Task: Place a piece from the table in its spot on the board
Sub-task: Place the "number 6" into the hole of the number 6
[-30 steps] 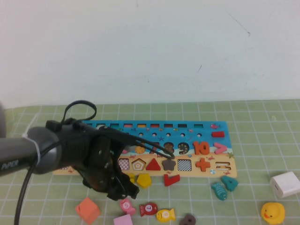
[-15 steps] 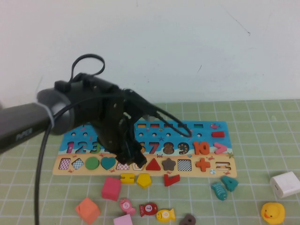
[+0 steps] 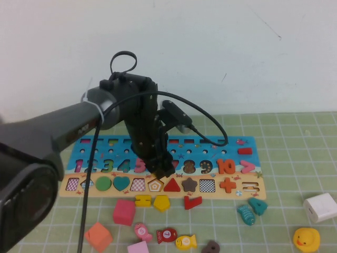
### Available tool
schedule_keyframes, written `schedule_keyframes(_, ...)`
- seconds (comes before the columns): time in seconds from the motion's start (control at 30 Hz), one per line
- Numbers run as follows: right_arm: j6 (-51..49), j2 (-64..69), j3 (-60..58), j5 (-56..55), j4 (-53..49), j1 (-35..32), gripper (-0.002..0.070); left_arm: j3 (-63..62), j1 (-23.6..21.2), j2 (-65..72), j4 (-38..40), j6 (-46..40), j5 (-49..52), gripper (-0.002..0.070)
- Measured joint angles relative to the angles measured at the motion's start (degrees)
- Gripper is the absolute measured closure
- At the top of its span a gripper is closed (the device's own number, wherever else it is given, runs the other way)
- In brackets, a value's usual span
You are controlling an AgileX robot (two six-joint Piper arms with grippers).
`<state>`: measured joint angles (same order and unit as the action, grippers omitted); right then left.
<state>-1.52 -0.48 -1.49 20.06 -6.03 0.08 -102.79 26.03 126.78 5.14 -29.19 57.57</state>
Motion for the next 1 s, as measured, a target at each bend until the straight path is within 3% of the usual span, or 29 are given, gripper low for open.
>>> schedule_keyframes(0.47, 0.0, 0.0, 0.0, 0.0, 0.0, 0.0, 0.0675, -4.8, -3.3, 6.6, 0.6, -5.0, -3.1, 0.0352)
schedule_keyframes(0.73, 0.0, 0.0, 0.0, 0.0, 0.0, 0.0, 0.0675, -4.9, -4.5, 7.1, 1.5, -16.1, -4.7, 0.0352)
schedule_keyframes(1.0, 0.0, 0.0, 0.0, 0.0, -0.1, 0.0, 0.0675, -4.9, -4.6, 7.1, 7.4, -26.7, -6.3, 0.0352)
